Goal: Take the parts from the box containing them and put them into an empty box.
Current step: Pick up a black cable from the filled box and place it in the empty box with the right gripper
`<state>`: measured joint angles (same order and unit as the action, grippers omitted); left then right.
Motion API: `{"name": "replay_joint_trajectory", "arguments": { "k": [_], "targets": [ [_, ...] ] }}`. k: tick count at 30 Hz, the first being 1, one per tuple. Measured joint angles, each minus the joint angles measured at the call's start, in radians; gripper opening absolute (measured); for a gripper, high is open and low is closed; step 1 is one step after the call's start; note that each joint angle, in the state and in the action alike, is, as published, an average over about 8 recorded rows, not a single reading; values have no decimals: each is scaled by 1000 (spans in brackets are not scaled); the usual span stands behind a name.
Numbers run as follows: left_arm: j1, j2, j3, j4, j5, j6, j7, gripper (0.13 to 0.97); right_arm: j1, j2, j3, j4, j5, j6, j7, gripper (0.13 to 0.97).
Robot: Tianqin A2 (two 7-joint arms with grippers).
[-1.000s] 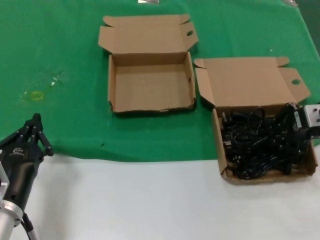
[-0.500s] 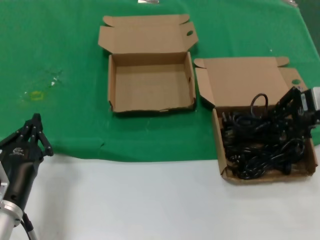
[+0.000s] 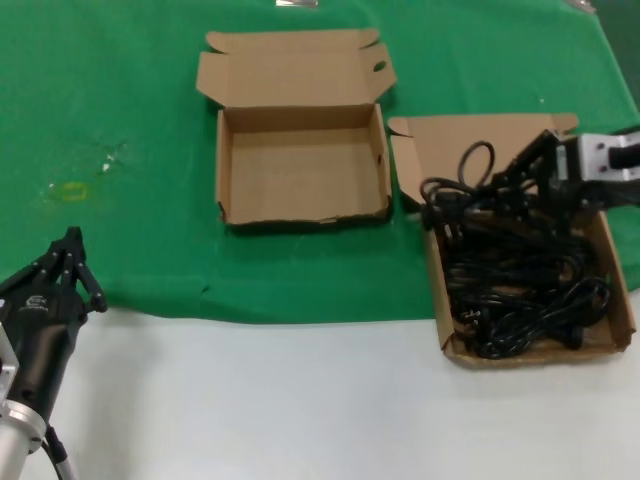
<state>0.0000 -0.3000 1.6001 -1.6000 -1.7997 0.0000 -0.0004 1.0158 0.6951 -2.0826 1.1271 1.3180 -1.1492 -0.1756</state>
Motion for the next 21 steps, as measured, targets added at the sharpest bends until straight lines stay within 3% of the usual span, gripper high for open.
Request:
{"name": "replay_joint_trajectory", "arguments": {
  "k": [21],
  "targets": [
    [0,0,0,0,0,0,0,144,110,-255,-42,-253,-8,159,-131,210]
  ]
}}
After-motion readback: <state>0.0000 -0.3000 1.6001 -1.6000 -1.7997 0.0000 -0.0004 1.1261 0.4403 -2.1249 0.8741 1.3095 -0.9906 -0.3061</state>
